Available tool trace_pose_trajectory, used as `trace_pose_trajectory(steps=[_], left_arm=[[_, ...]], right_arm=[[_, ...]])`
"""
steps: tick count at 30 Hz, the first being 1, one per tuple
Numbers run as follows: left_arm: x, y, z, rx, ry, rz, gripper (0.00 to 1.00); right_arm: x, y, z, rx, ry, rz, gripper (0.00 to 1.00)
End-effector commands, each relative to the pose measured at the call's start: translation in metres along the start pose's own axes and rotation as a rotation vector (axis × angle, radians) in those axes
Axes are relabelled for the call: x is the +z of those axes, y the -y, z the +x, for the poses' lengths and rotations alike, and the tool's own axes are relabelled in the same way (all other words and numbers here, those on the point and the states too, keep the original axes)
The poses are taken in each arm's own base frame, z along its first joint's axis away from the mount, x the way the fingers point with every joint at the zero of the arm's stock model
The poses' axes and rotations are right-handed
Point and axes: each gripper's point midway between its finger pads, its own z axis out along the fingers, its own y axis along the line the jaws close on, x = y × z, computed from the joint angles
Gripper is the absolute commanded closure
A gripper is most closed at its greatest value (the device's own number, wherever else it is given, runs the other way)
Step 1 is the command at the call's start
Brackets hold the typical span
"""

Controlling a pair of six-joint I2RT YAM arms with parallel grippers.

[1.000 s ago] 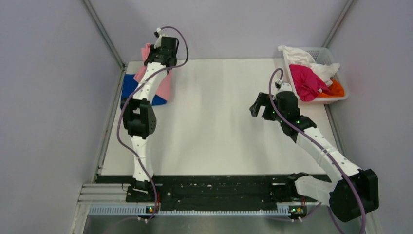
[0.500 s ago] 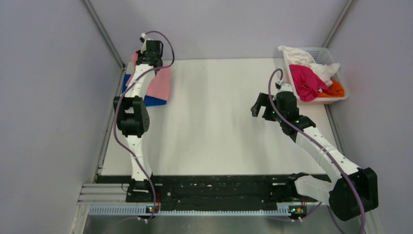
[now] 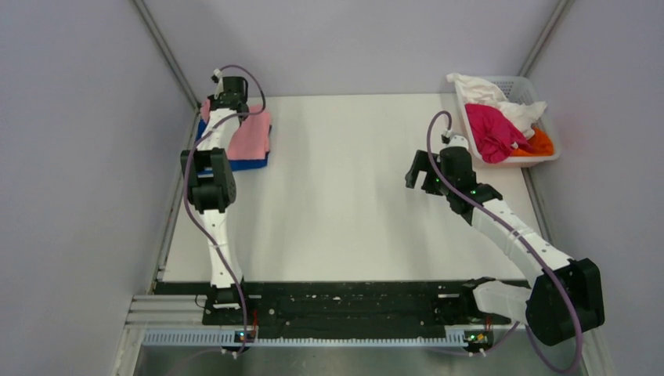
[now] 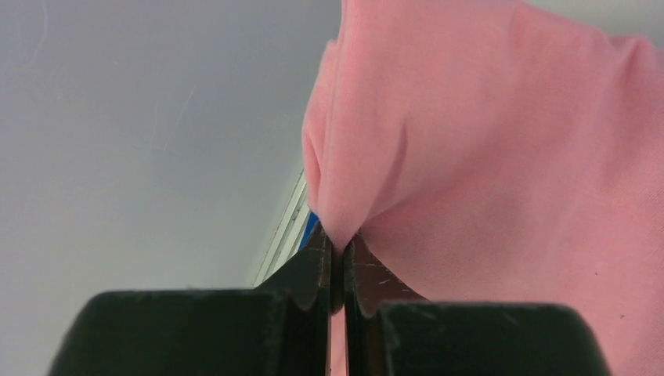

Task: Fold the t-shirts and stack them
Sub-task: Put the neatly folded tshirt into the corner of the board with the left arm, then reset both arms

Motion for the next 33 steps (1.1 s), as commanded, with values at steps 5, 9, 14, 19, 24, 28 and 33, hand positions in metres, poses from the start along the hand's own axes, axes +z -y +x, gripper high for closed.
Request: trace_pose_trajectory(steps=[5,9,14,19,24,28,33], left_arm=[[-0.008,-0.035,-0.045,-0.138,0.102,-0.088,0.59],[-0.025,-0.053,-0.056,-0.209,0.105,-0.102,0.03],[-0.075,-0.066,-0.072,-0.38,0.109,0.061,0.01],[-0.143,-0.058,-0.065,-0.543,0.108,0.348,0.01],[-0.231,-0.017,-0.026,-0.61,0.138,0.733,0.01],[-0.309,0.017,0.023,-0.581,0.21,0.968,0.01],[-0.363,0.062,0.11,-0.484,0.175,1.133,0.01]], right_arm=[[-0.001,0.005,-0.011,-0.004,0.041,0.028,0.01],[-0.005,0.004,-0.013,0.008,0.045,0.026,0.01],[-0.016,0.007,-0.017,0.044,0.075,0.037,0.01],[-0.026,0.009,-0.011,0.064,0.087,0.023,0.01],[-0.035,0.009,0.005,0.08,0.058,-0.008,0.01],[-0.04,0.017,0.025,0.106,0.042,-0.004,0.01],[-0.042,0.028,0.05,0.129,0.021,0.004,0.01]])
